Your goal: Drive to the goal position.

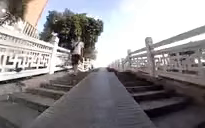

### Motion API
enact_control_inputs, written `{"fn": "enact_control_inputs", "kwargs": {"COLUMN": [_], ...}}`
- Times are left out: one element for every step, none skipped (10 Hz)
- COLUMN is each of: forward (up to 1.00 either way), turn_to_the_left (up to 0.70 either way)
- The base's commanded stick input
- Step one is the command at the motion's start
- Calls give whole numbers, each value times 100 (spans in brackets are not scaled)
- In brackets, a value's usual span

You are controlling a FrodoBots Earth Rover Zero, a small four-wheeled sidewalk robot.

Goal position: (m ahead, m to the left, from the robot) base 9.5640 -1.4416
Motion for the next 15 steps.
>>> {"fn": "enact_control_inputs", "kwargs": {"forward": [70,70,70,70,70,70,70,70,70,70,70,70,70,70,70], "turn_to_the_left": [0,0,0,0,0,0,0,0,0,0,0,0,0,0,0]}}
